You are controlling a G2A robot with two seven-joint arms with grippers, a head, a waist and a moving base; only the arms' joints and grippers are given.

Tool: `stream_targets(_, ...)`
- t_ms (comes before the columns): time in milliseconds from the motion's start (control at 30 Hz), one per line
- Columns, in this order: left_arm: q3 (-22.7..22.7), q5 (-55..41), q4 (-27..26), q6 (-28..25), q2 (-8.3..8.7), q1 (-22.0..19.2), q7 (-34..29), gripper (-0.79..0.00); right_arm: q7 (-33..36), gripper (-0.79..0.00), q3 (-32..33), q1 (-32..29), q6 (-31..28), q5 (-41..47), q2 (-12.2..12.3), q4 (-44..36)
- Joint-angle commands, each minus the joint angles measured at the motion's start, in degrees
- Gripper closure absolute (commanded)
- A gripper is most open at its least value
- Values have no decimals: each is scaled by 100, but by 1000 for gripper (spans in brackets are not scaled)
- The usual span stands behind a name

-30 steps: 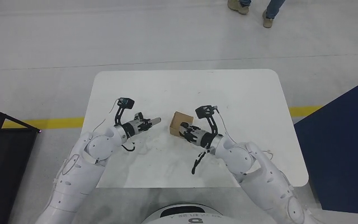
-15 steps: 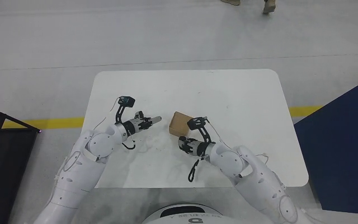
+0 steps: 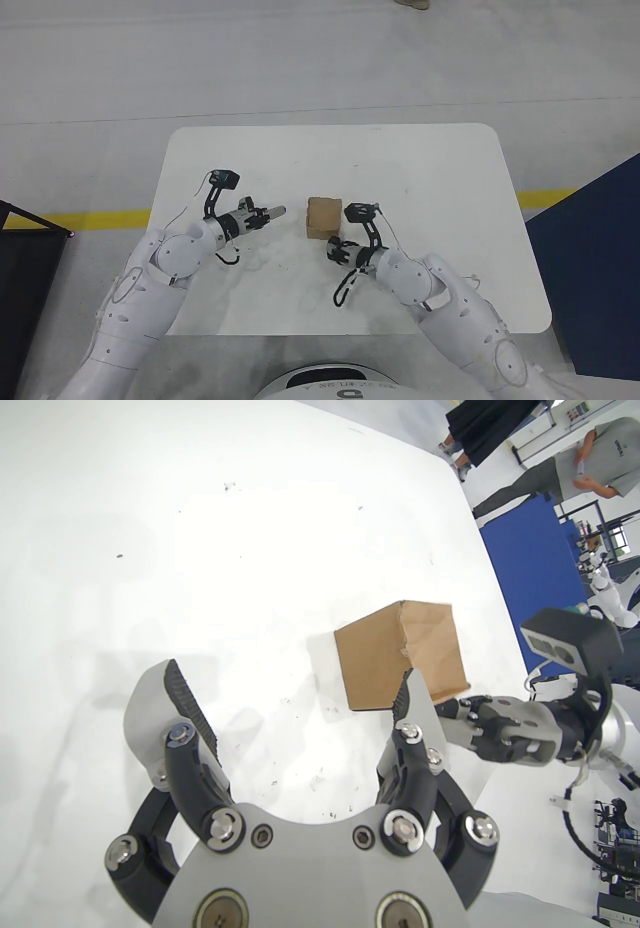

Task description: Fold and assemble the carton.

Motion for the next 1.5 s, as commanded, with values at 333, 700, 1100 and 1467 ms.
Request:
stream_targets(333,120,252,177,25,-14,-264,-100,-785,101,0,1421,-535,434,327,226,-790)
stream_targets(700,770,1057,310,104,-99,-767,-474,-785,-529,0,560,364,1402,-78,-6,76)
stream_targets(1100,1348,1336,525,180,-239,-1113,-536,-785,-463,0,155,874,1129,543,-199,506)
stream_targets(1467,1328,1347,553,169,-251,-1137,-553,-785,-476,0,252,748,1003,508,-190,369)
